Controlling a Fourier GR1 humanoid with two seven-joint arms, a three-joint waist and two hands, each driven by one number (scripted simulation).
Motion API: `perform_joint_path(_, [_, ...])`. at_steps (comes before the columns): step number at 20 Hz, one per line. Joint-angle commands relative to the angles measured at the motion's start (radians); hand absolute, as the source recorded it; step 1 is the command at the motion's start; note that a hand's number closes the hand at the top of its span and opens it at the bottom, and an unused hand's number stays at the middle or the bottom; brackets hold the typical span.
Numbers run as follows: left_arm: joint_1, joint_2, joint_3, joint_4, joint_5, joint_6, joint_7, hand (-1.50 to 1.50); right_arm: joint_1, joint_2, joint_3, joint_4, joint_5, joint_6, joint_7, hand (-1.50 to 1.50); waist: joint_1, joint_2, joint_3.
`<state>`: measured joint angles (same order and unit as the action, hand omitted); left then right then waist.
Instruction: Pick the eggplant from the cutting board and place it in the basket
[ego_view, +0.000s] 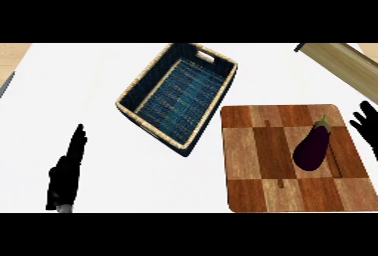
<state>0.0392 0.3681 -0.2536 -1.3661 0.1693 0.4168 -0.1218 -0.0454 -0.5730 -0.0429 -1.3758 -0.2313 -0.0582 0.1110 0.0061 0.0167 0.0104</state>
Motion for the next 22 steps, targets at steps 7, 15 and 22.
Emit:
perform_joint_path(7, [-0.116, 0.085, -0.012, -0.088, -0.057, -0.056, -0.005, 0.0, -0.227, 0.312, -0.148, -0.238, -0.204, -0.166, -0.297, 1.5, -0.078, -0.102, 0.049])
perform_joint_path(15, [-0.199, 0.205, 0.021, -0.188, -0.015, -0.205, 0.078, 0.0, -0.232, 0.511, 0.247, -0.41, 0.308, -0.48, -0.36, -1.5, -0.006, -0.03, -0.013])
perform_joint_path(22, [-0.18, 0.211, 0.049, -0.144, -0.021, -0.189, 0.053, 0.0, -0.168, 0.188, 0.148, -0.416, 0.63, -0.491, 0.032, -1.5, -0.076, -0.045, -0.026])
